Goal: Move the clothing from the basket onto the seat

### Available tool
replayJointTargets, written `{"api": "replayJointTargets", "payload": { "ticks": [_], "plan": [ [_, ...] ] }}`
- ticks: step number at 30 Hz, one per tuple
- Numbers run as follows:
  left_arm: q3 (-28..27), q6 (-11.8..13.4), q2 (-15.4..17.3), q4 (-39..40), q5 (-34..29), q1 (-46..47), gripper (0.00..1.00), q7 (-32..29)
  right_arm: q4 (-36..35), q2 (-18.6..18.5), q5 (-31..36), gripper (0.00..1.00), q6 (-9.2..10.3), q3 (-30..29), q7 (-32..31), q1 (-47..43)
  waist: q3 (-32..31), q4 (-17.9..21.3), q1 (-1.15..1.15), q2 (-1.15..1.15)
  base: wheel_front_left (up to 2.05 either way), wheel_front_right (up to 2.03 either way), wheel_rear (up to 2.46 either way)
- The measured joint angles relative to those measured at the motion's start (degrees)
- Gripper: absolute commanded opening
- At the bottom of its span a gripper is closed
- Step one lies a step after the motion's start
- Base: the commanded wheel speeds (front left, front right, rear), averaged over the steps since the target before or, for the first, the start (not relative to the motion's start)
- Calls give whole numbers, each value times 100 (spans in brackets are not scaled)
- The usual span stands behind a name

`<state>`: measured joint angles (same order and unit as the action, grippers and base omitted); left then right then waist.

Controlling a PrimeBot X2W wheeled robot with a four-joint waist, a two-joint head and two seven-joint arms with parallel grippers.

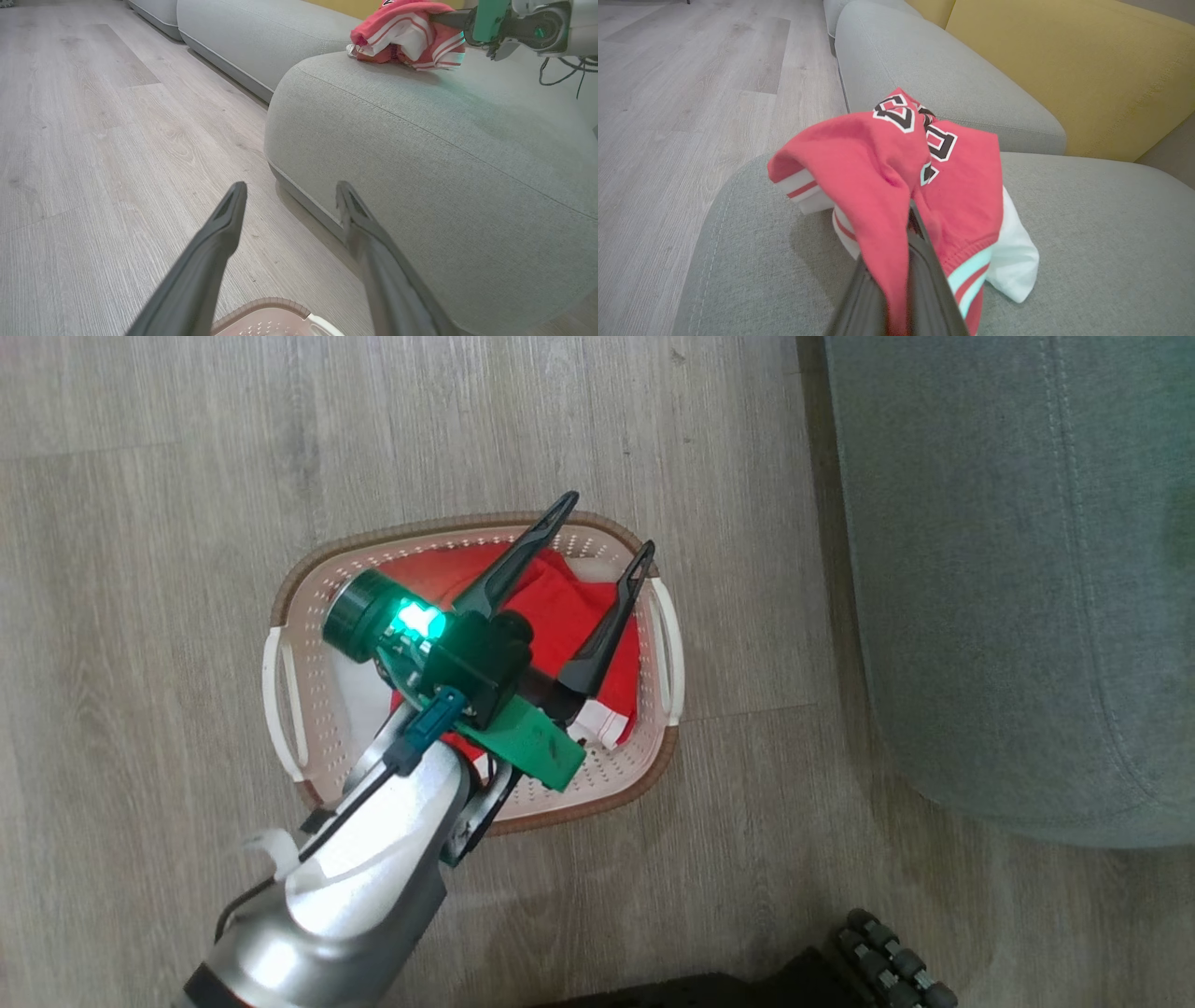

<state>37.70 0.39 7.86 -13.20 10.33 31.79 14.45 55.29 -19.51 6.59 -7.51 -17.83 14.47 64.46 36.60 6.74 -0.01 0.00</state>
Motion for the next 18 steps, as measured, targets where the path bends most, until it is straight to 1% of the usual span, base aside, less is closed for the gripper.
{"api": "replayJointTargets", "payload": {
  "ticks": [1,2,4,5,11,18],
  "plan": [
    [0,14,5,-7,0,0,100,0,-1,21,-1,0,0,2,0,-32,-5,8,0,0,0,0,0],
    [-1,14,13,-16,1,0,100,0,-5,42,-5,8,0,11,0,-58,-13,16,0,0,0,0,0],
    [-4,19,38,-36,2,0,100,0,-37,96,-12,62,0,64,0,-112,-43,36,0,0,0,0,0],
    [-7,20,42,-48,2,0,100,0,-35,121,-48,100,0,116,0,-158,-65,43,0,0,0,0,0],
    [-27,54,48,-172,120,-23,100,0,-77,220,-426,100,0,522,0,-679,-254,98,0,0,0,0,0],
    [-234,144,60,-209,285,-196,100,0,-698,268,-1047,100,0,1182,0,-1597,-702,142,1,0,0,0,0]
  ]
}}
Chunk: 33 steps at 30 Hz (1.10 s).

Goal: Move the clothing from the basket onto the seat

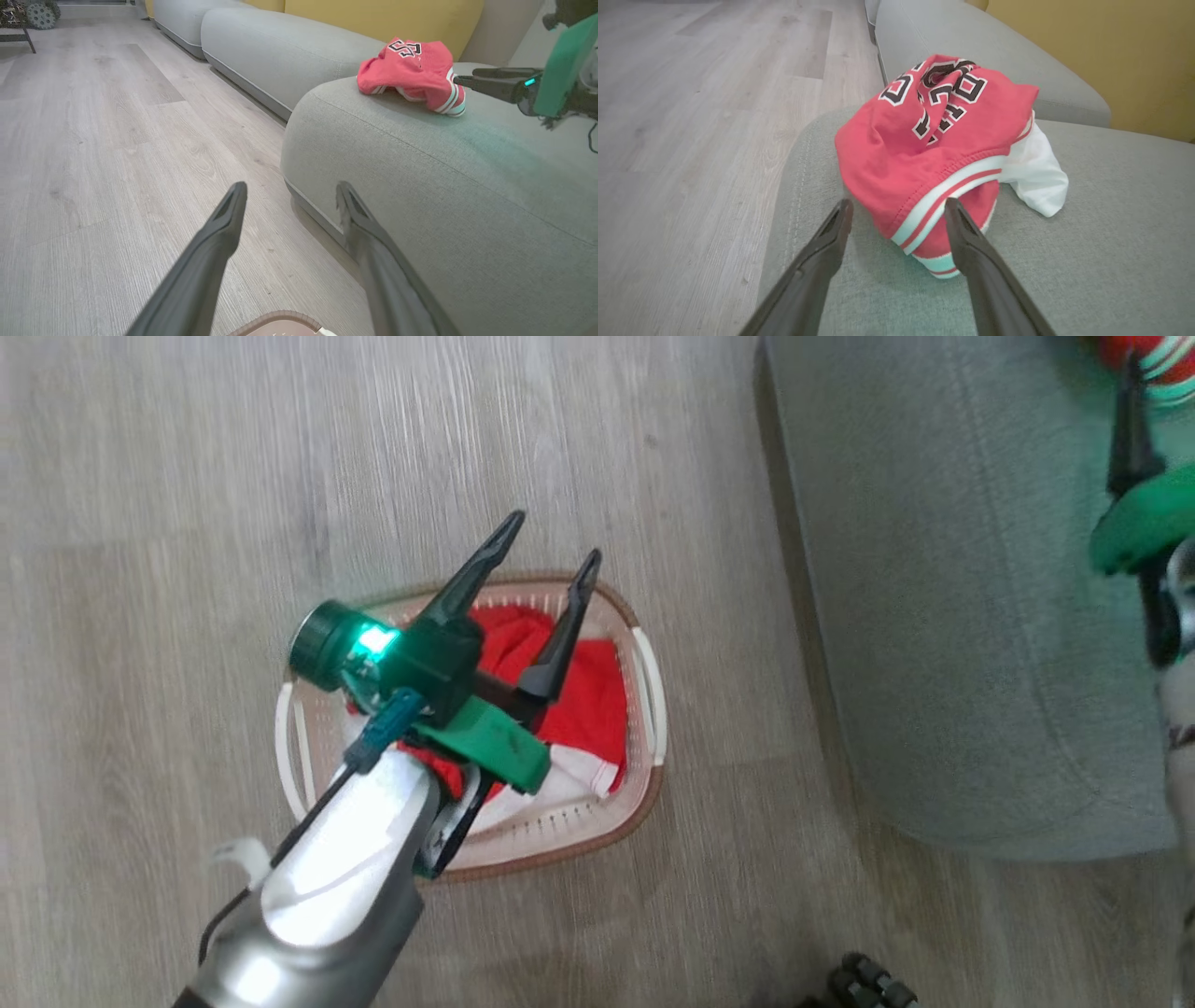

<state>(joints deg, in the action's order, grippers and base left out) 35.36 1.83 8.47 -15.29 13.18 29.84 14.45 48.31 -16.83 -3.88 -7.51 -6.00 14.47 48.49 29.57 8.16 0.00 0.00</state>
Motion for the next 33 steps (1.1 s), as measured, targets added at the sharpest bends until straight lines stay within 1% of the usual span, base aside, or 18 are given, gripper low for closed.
{"api": "replayJointTargets", "payload": {
  "ticks": [4,8,10,11,14,21,23,27,33],
  "plan": [
    [-164,29,25,23,88,-234,100,0,-419,-5,-233,100,0,337,0,-475,-380,40,0,0,0,0,0],
    [-372,54,20,45,192,-514,100,0,-738,27,-387,100,0,595,0,-707,-827,71,0,0,0,0,0],
    [-483,54,4,52,253,-694,100,0,-849,78,-436,100,0,726,0,-788,-1068,72,0,0,0,0,0],
    [-578,69,-7,52,281,-898,100,0,-939,165,-486,100,0,829,0,-906,-1312,61,0,0,0,0,0],
    [-722,74,-33,52,315,-1238,100,0,-1013,305,-577,100,0,948,0,-1146,-1676,16,0,0,0,0,0],
    [-1217,183,-120,156,339,-2038,100,0,-1181,686,-584,100,1,995,0,-1778,-2415,-211,0,0,0,0,0],
    [-1411,249,-133,227,339,-2265,100,0,-1270,845,-582,100,1,991,0,-1969,-2582,-295,1,0,0,0,0],
    [-1834,461,-152,407,331,-2687,100,-1,-1553,1081,-522,100,1,944,0,-2411,-2829,-479,1,0,0,0,0],
    [-2263,475,-223,634,257,-3147,100,-1,-2098,1299,-357,100,1,876,0,-3026,-3007,-691,1,0,0,0,0]
  ]
}}
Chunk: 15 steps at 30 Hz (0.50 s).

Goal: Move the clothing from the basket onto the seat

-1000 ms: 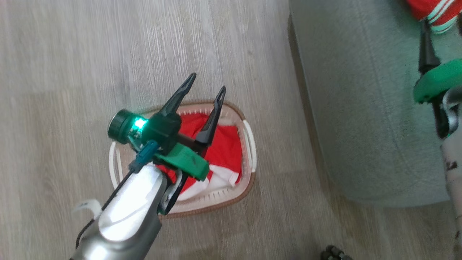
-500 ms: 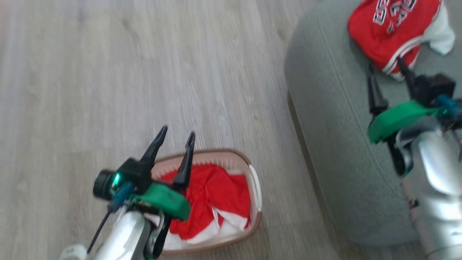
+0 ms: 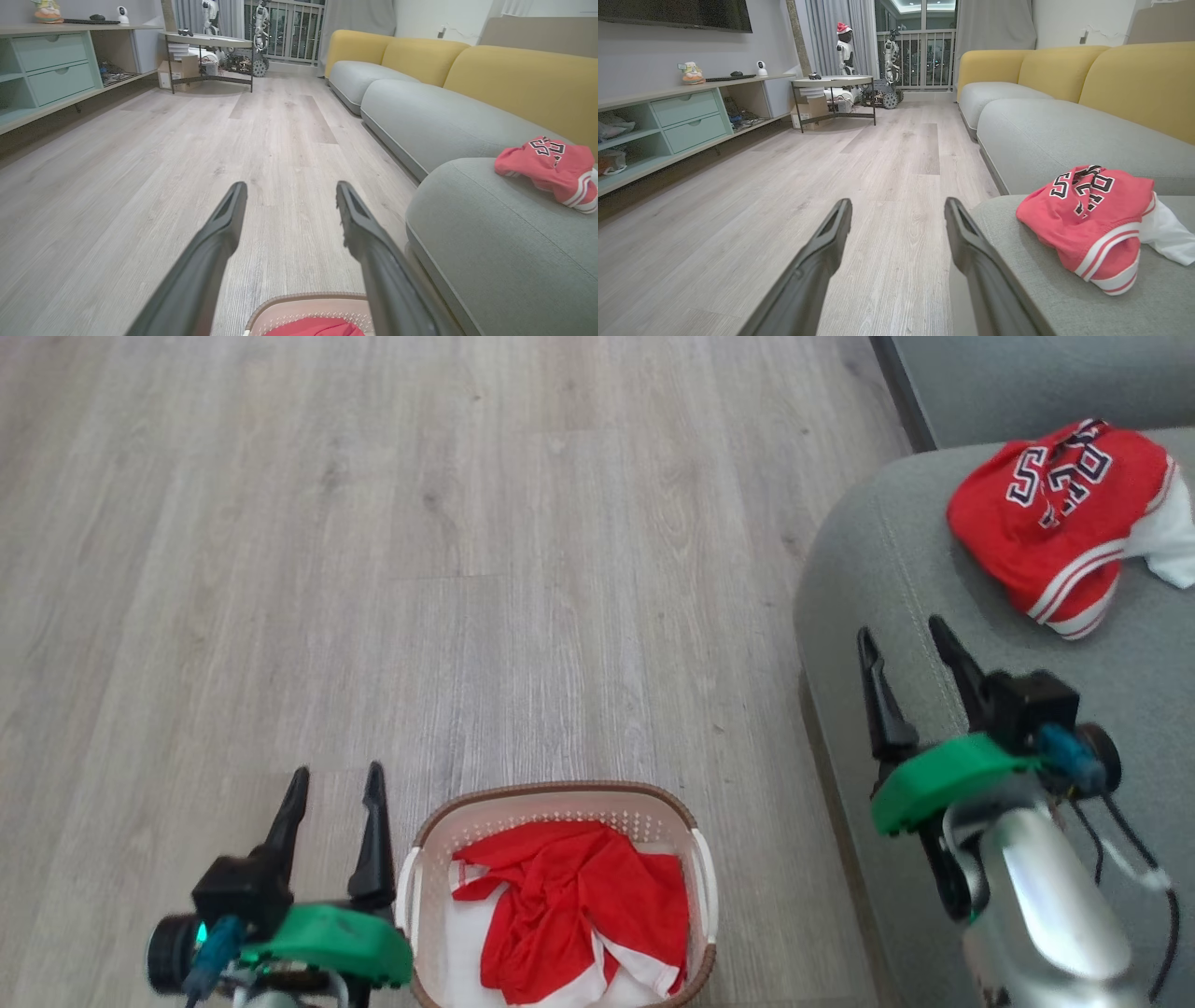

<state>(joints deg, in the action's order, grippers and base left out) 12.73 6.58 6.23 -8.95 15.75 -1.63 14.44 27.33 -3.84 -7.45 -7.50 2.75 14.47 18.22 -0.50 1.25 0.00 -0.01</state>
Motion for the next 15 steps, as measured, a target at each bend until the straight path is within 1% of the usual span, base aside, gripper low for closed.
{"api": "replayJointTargets", "payload": {
  "ticks": [6,15],
  "plan": [
    [-178,-56,-111,120,-69,-244,100,0,-374,31,101,100,0,-71,0,-449,-61,-114,0,0,0,0,0],
    [-389,-209,-232,135,-193,-538,100,0,-766,45,-299,100,0,5,0,-1073,-108,-212,0,0,0,0,0]
  ]
}}
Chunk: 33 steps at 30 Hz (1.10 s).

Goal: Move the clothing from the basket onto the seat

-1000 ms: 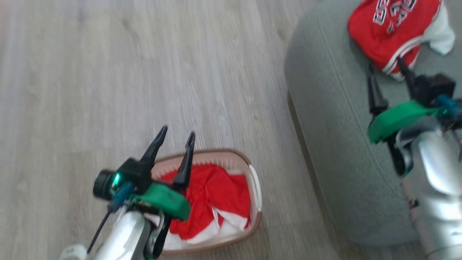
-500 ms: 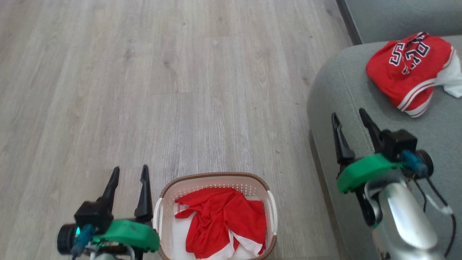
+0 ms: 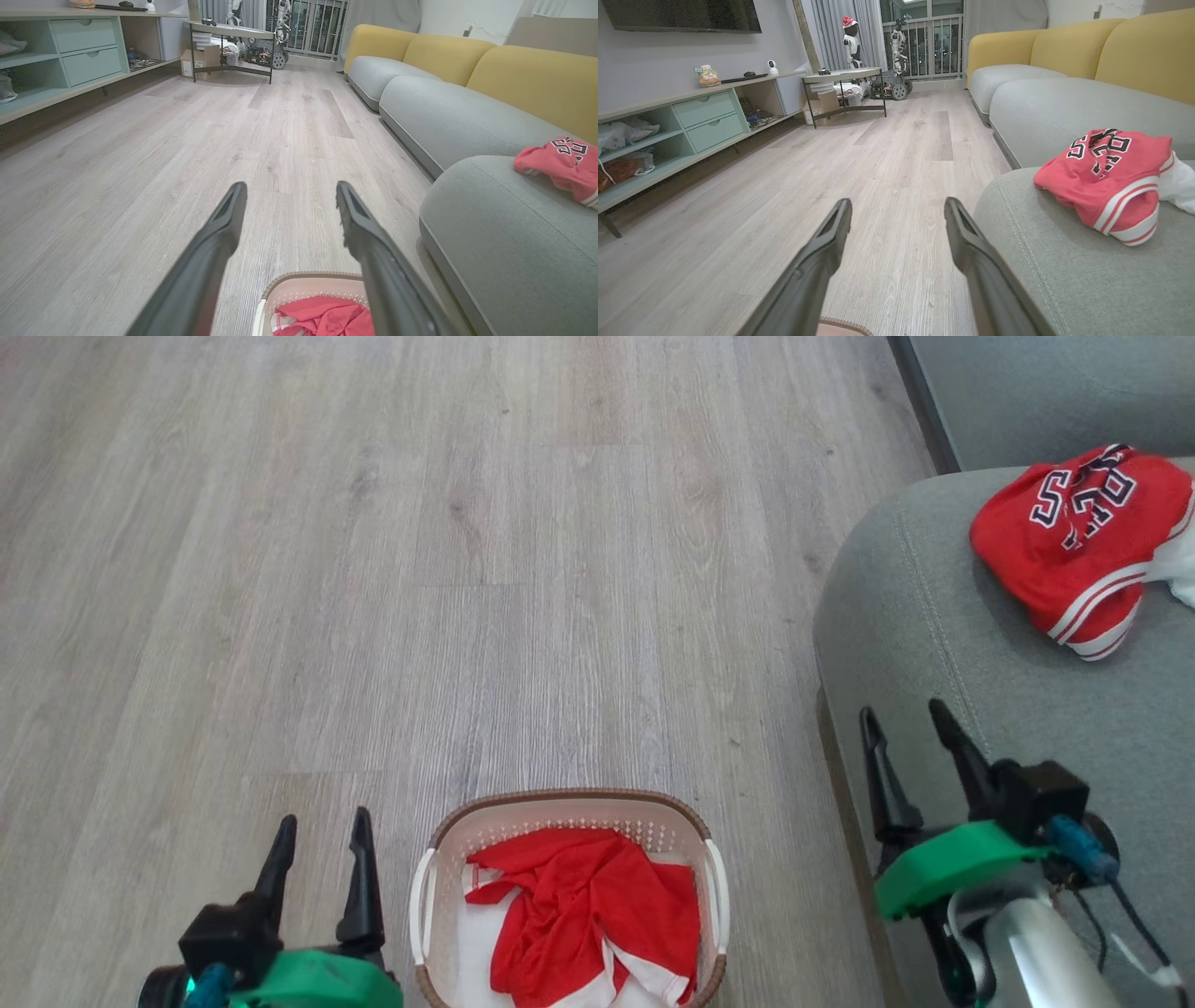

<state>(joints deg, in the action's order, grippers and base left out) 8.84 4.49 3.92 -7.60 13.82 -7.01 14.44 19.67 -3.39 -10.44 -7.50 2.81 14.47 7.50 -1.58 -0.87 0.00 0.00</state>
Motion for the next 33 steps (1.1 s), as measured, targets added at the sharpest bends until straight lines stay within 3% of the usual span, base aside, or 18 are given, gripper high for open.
{"api": "replayJointTargets", "payload": {
  "ticks": [33],
  "plan": [
    [-201,-202,-80,-152,-204,-14,100,0,-2,19,-166,100,0,132,0,-109,40,-18,0,0,0,0,0]
  ]
}}
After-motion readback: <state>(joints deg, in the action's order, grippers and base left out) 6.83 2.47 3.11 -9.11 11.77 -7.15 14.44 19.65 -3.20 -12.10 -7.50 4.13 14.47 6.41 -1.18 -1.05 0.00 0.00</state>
